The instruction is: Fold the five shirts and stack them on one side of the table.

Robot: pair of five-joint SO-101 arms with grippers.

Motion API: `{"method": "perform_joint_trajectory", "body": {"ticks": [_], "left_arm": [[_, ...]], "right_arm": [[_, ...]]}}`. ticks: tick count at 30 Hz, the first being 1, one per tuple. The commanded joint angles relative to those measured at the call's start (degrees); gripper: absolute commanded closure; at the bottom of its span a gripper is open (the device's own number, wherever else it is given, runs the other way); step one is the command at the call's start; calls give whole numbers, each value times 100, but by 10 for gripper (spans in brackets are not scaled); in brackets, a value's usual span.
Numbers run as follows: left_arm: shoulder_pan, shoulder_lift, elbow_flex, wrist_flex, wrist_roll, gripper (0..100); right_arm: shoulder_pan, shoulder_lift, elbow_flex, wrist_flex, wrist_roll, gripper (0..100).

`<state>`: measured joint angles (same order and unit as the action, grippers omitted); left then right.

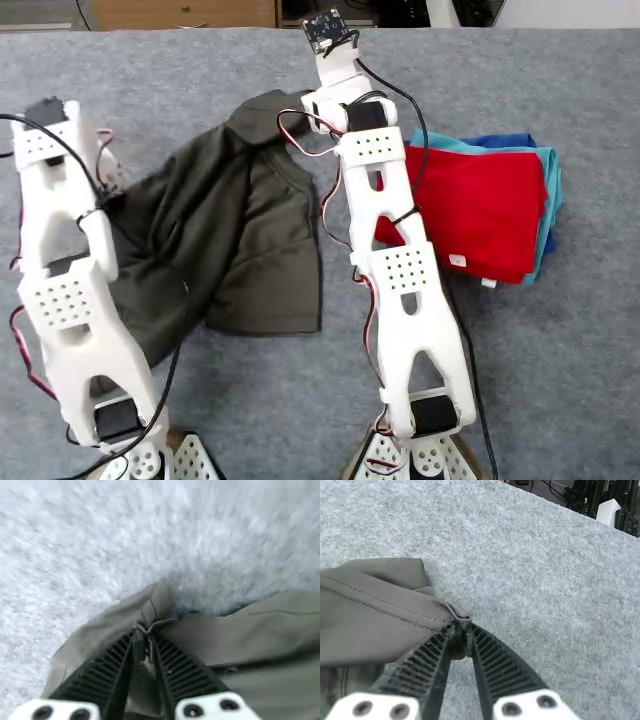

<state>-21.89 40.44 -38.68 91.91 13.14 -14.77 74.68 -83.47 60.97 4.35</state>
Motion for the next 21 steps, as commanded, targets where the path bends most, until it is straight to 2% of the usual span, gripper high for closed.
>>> {"method": "perform_joint_trajectory", "body": {"ticks": [1,5,11,17,21], "left_arm": [[-97,-532,-35,-105,352,981],[-123,-558,-26,-484,659,981],[-352,-277,105,-1829,1336,981],[-677,-92,-308,-2374,2198,981],[-782,22,-422,-2444,2330,977]], "right_arm": [[66,-57,-286,-114,-9,995],[66,-57,-286,-114,-9,995],[66,-57,-286,-114,0,995],[75,-57,-286,-114,0,995],[66,-57,-286,-114,0,995]]}}
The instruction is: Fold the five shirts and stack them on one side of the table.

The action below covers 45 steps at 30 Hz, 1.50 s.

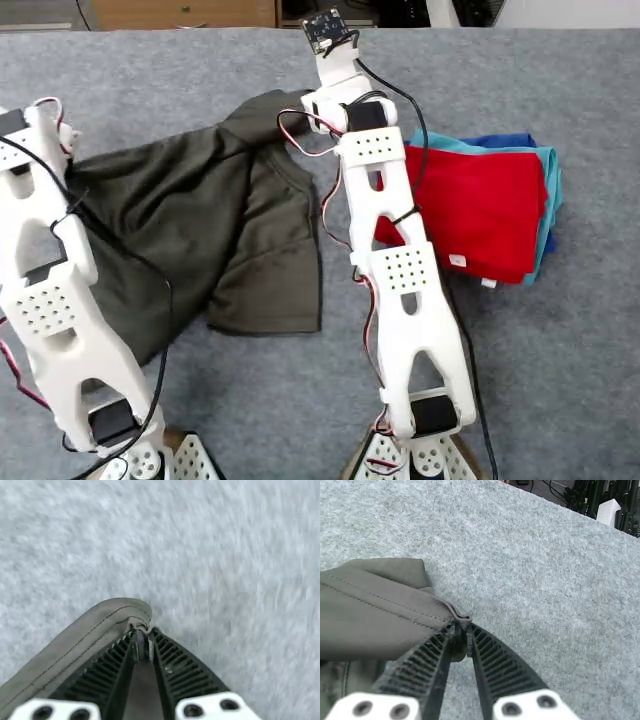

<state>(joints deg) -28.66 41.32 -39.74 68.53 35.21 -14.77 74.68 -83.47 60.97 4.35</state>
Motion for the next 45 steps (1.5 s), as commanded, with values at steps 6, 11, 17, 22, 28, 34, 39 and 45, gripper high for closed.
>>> {"method": "perform_joint_trajectory", "body": {"ticks": [6,11,17,22,28,34,39,45], "left_arm": [[-88,-92,-387,492,149,810],[-88,-92,-809,1169,-149,840],[510,31,-932,1864,-1257,988],[545,549,229,1240,-1284,983],[958,154,1125,1793,-1284,982],[1240,-778,3244,1037,-1284,982],[1512,-2545,5943,-448,-1292,982],[1495,-5130,8000,-1618,-2119,982]], "right_arm": [[66,-57,-286,-114,0,994],[66,-57,-286,-114,0,994],[66,-13,-321,-123,0,994],[66,31,-338,-123,0,994],[75,31,-338,-123,0,994],[66,31,-338,-123,0,994],[66,31,-338,-123,0,994],[66,48,-338,-123,18,994]]}}
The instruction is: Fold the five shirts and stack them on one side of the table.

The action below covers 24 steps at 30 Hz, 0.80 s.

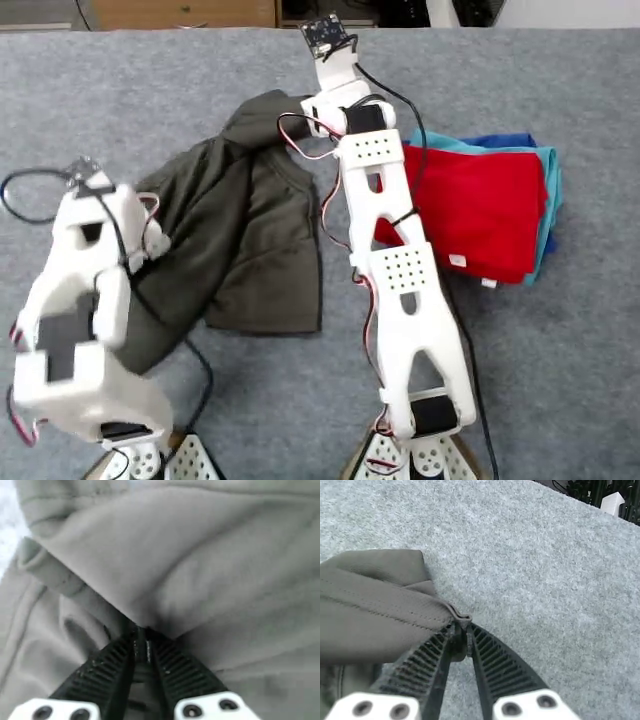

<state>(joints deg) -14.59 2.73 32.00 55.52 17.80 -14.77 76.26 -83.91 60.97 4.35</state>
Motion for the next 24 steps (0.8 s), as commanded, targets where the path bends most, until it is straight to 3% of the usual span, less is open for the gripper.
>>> {"method": "perform_joint_trajectory", "body": {"ticks": [1,6,13,16,19,24], "left_arm": [[97,-1587,976,-352,-484,982],[158,-1886,237,149,-993,978],[993,-1323,-1776,2084,-2004,929],[220,-1033,-2532,2180,-1987,929],[-730,-453,-3103,1697,-1442,929],[-1081,954,-4167,1521,-1292,930]], "right_arm": [[66,-101,-295,-123,105,994],[48,-31,-198,-229,299,995],[-48,154,-251,-448,492,996],[-66,163,-242,-457,730,996],[-66,163,-145,-642,747,996],[-127,119,40,-835,747,996]]}}
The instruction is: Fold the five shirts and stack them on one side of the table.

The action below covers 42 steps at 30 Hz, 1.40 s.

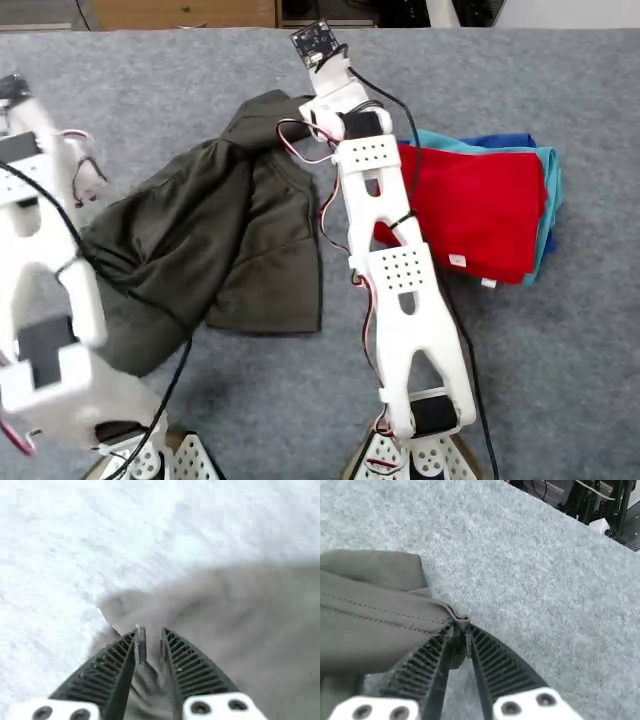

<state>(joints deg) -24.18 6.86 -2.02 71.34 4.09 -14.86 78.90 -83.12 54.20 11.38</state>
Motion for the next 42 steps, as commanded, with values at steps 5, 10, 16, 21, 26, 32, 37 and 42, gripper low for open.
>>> {"method": "perform_joint_trajectory", "body": {"ticks": [5,10,16,21,26,32,37,42], "left_arm": [[-290,1789,-2127,897,114,926],[-774,2774,-3587,1574,396,913],[-800,3793,-5108,2549,492,798],[-413,4347,-5749,2945,413,801],[-281,4409,-5653,2945,440,802],[-158,4321,-4870,2954,615,849],[35,3618,-3965,2945,686,829],[53,3169,-3305,2664,923,816]], "right_arm": [[-57,-198,-75,413,44,996],[92,-268,-101,1169,44,996],[101,-268,-101,1222,44,996],[101,-268,-101,1213,44,996],[101,-268,-101,1204,44,996],[101,-268,-101,1204,44,996],[101,-268,-101,1204,44,996],[101,-268,-101,1204,44,996]]}}
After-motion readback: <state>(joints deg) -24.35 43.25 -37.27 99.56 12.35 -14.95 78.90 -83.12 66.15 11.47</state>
